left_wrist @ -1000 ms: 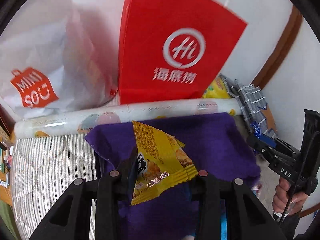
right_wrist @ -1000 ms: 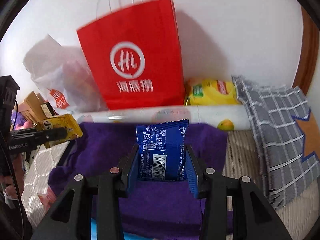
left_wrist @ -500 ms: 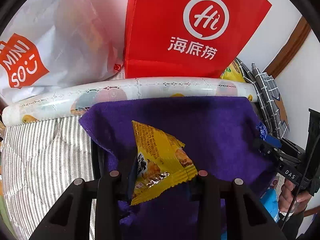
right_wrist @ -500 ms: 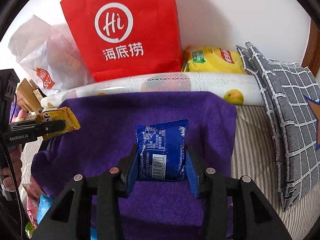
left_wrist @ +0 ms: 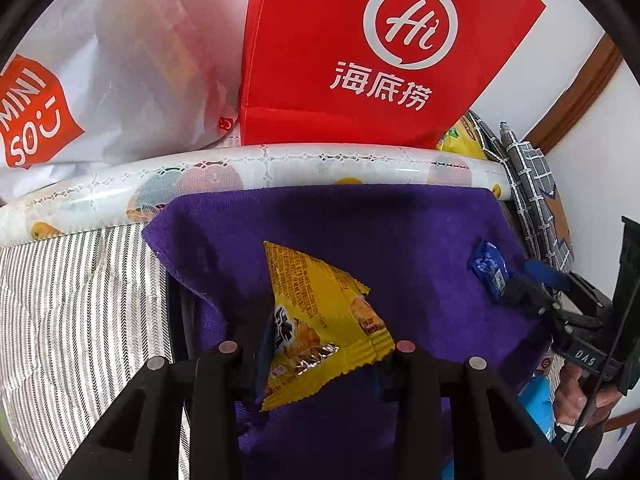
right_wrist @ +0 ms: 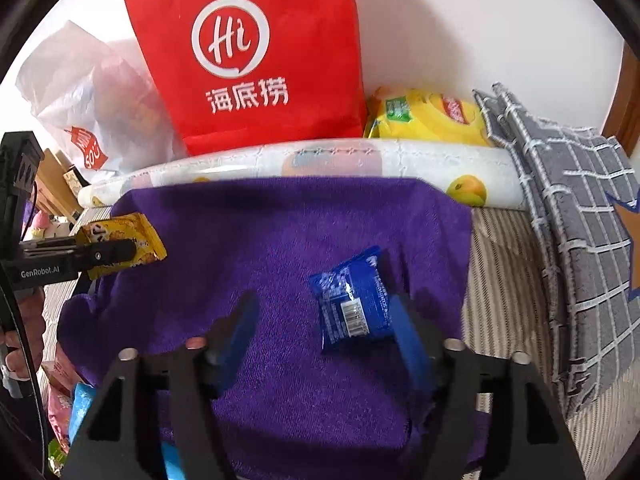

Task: Organize snacks
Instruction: 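Move the right tool back to the pile and grasp the white-pink packet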

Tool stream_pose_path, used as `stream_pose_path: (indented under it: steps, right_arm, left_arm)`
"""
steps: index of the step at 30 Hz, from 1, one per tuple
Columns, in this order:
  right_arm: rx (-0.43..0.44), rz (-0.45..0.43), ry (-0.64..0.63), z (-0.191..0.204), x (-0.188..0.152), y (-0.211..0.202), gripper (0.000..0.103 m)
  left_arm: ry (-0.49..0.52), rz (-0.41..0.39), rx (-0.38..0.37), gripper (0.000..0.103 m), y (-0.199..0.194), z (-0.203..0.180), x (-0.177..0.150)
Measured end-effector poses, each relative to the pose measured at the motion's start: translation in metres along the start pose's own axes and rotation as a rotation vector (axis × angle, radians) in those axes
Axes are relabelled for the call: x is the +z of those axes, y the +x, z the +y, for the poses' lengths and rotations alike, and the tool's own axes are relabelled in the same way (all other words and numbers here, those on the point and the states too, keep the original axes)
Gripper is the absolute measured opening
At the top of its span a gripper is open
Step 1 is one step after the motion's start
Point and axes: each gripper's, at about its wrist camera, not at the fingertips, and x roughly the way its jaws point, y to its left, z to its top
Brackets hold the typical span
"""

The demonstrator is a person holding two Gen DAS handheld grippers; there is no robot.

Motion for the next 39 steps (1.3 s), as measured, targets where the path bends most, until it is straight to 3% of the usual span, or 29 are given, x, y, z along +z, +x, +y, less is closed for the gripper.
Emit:
stream_pose_path:
  steps: [2,4,6,7,13,15,17,23,32,34,36,39]
  right_arm:
    - [-0.027,-0.019,0.007,-0.002,0.001,-0.008,0.070]
    - [-0.048,-0.053,0.024,-0.005,0.002,-0.019,0.070]
    - [-0.066,-0.072,0.048,-0.010,0.001,-0.028,0.070]
    - [-0.066,-0.080,0.068,-0.014,-0.002,-0.035,0.070]
    - [-0.114,-0.079,0.115,-0.024,-0.024,-0.064,0.069]
    - [-0.145,-0.054,0.108,-0.024,-0.037,-0.072,0.061]
    - [-0.158,-0.038,0.112,-0.025,-0.050,-0.078,0.060]
    - [-0.141,0.025,0.159,-0.031,-0.088,-0.082,0.055]
    - [-0.113,0.069,0.215,-0.033,-0.115,-0.069,0.054]
    - [-0.109,0.085,0.212,-0.031,-0.118,-0.061,0.047]
    - [-0.062,0.092,0.233,-0.034,-0.121,-0.059,0.030]
    - [-0.044,0.076,0.249,-0.036,-0.124,-0.066,0.020]
  left_arm:
    - [0.007,0.005,-0.005,0.037,-0.002,-0.002,0.000]
    - [0.018,0.003,0.000,0.046,-0.005,-0.005,0.001]
    - [0.027,-0.012,0.011,0.067,-0.010,-0.009,0.002]
    - [0.039,-0.028,0.015,0.068,-0.015,-0.013,0.002]
    - [0.073,-0.066,0.001,0.069,-0.039,-0.025,0.003]
    - [0.077,-0.079,-0.003,0.069,-0.048,-0.028,0.003]
    - [0.082,-0.097,0.001,0.069,-0.060,-0.032,0.003]
    - [0.067,-0.143,0.008,0.069,-0.095,-0.038,-0.002]
    - [0.056,-0.169,0.038,0.070,-0.132,-0.030,-0.046]
    - [0.030,-0.169,0.035,0.070,-0.137,-0.023,-0.058]
    - [0.008,-0.176,0.029,0.070,-0.141,-0.017,-0.069]
    - [-0.031,-0.176,0.029,0.070,-0.144,-0.008,-0.086]
